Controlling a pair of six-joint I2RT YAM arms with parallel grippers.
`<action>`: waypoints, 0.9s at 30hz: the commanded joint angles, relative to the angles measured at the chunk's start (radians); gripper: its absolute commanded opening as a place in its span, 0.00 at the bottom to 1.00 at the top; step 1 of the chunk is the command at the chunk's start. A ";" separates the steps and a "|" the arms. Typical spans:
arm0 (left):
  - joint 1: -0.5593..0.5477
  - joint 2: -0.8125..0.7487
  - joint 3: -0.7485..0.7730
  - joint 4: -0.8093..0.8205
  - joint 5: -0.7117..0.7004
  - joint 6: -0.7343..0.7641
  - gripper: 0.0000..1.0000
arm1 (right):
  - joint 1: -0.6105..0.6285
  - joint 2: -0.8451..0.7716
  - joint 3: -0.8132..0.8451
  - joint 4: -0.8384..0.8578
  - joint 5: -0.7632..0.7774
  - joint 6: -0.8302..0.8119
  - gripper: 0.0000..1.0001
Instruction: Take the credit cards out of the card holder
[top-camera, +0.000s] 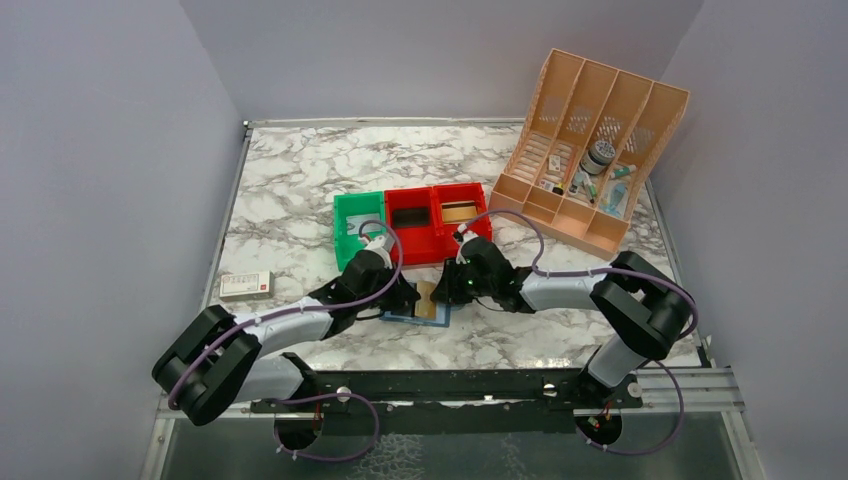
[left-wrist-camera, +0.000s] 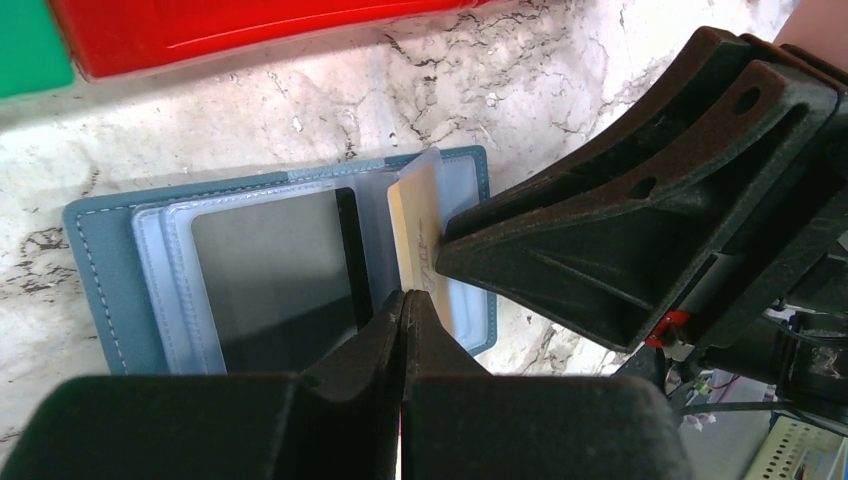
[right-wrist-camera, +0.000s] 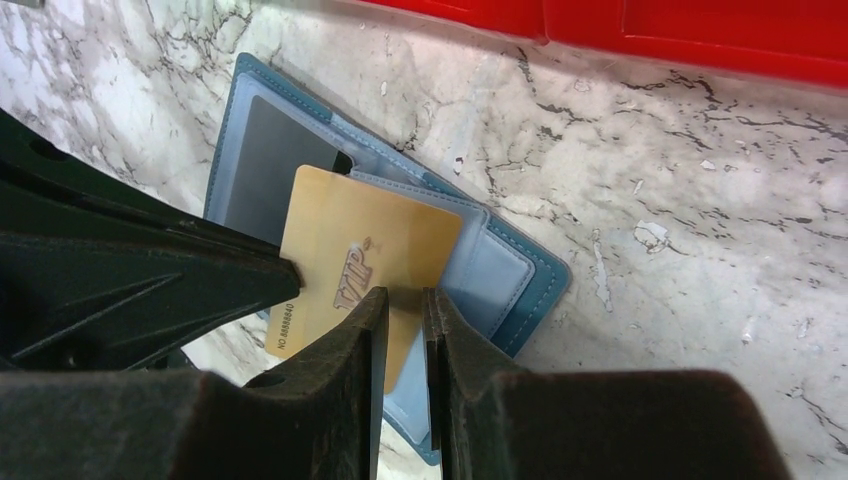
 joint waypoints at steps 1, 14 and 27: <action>-0.001 -0.041 0.002 -0.048 -0.030 0.014 0.00 | 0.000 -0.008 -0.022 -0.084 0.093 -0.022 0.21; 0.002 -0.073 0.008 -0.104 -0.038 0.047 0.00 | 0.001 -0.046 -0.001 -0.075 0.033 -0.061 0.21; 0.002 -0.066 0.002 -0.078 -0.038 0.028 0.01 | 0.001 0.033 0.080 -0.006 -0.188 -0.103 0.22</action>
